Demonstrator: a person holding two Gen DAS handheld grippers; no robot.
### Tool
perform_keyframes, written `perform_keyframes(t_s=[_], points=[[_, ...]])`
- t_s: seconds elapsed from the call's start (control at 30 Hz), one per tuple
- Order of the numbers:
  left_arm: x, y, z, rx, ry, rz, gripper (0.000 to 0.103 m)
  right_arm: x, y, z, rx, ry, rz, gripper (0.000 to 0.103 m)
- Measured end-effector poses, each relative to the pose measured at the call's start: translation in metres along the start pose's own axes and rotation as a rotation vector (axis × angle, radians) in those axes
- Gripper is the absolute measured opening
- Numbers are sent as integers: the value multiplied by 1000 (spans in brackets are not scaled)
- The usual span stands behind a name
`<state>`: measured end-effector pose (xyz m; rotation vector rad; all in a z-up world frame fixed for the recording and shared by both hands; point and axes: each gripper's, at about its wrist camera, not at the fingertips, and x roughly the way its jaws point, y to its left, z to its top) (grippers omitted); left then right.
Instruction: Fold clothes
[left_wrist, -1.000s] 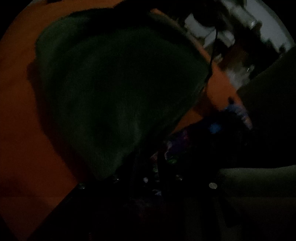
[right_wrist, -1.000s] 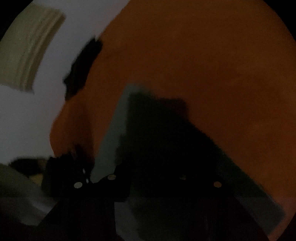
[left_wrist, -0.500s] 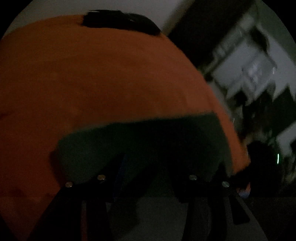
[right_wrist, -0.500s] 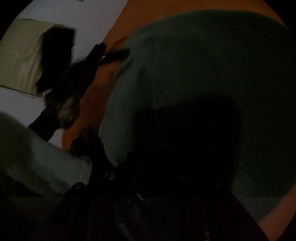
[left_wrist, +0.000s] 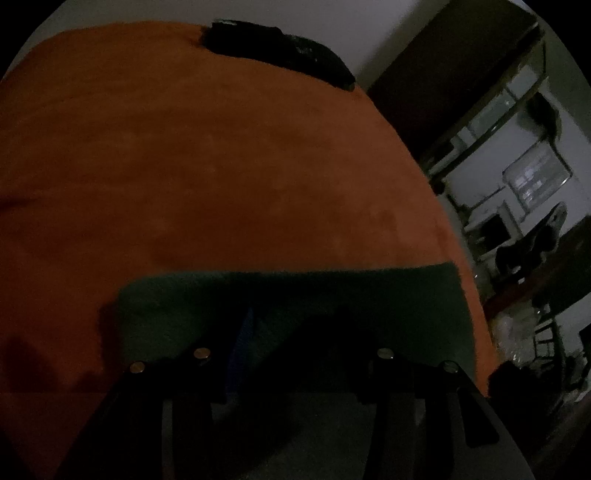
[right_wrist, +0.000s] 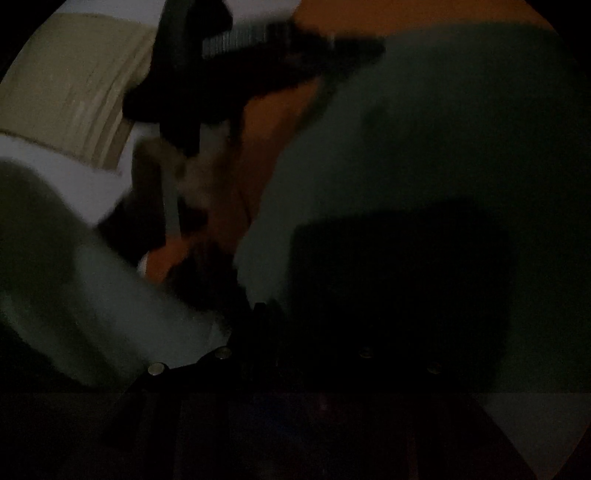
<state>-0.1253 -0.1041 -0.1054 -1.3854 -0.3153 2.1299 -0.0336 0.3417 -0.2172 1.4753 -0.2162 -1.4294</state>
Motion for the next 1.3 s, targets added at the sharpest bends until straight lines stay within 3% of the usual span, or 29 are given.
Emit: perform_keyframes(t_s=[0.13,0.3,0.37,0.47,0.67,0.77,0.83,0.93,1.1,1.2,1.27,1.3], points=[[1,1,5,-14,12,-11,51,-1,4,-13,-24,62,12,28],[4,-3,6,-7,22,-6,56,-18,16,36,-51,-82,190,28],[5,-4,5,-10,24,-3,57,-2,19,54,-77,-63,197,28],[11,-2,4,-39,19,10,58,30,13,59,-72,44,116,28],[6,-2,3,-44,-21,29,59,28,12,37,-45,77,179,28],[6,3,8,-90,-17,25,59,9,16,39,-58,18,220,28],[-1,-5,11,-64,-38,83,59,-4,7,47,-20,-50,245,28],[-9,-19,10,2,-61,149,61,6,-9,54,55,-28,214,28],[-20,-31,9,33,-45,169,62,-8,10,36,-70,78,158,28],[-27,-43,4,82,-46,128,63,-73,-4,47,-7,-112,46,28],[-21,-52,-5,121,-28,95,64,-109,-19,51,35,-254,-135,29],[-15,-56,-11,132,-18,117,64,-114,-23,50,35,-273,-219,29]])
